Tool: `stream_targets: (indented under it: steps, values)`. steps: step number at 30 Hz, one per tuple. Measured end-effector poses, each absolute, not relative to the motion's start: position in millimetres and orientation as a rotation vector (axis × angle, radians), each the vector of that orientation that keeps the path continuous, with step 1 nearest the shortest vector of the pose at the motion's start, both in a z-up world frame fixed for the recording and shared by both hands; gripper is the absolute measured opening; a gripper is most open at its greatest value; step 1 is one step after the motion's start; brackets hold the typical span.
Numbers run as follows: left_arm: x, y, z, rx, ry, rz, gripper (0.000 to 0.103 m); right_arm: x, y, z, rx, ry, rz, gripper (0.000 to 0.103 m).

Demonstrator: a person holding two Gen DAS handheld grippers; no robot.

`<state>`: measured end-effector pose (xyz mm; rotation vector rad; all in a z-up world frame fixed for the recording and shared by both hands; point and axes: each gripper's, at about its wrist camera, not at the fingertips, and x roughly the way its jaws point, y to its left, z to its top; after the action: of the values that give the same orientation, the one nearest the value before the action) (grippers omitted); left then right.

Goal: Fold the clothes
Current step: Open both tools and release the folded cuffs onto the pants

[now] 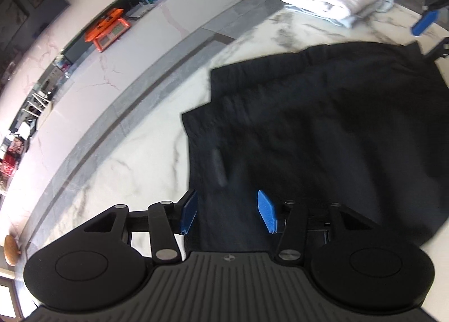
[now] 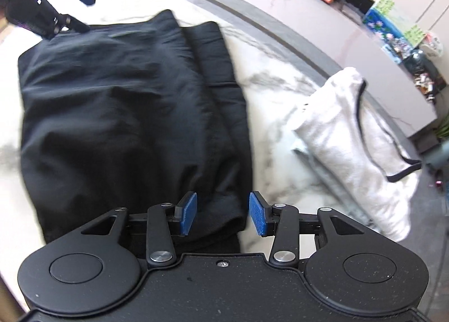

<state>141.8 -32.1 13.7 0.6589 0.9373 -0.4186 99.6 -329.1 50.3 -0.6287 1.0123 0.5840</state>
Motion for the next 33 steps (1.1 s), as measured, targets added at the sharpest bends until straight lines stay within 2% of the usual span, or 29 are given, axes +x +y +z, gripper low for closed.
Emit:
stream_targets:
  steps: [14,19,33]
  values:
    - [119.4,-2.3,-2.5,0.631,1.034,-0.375,0.046,128.1,-335.4,25.4,-0.6,1.094,0.536,0.038]
    - [108.1,-3.6,-6.5,0.636,1.049,-0.389,0.046,131.4,-342.5,12.8,-0.5,1.167,0.52,0.027]
    - [104.4,13.3,-33.3,0.605,1.095,-0.363,0.04,54.7,-321.3,8.9,-0.38,1.26,0.659,0.026]
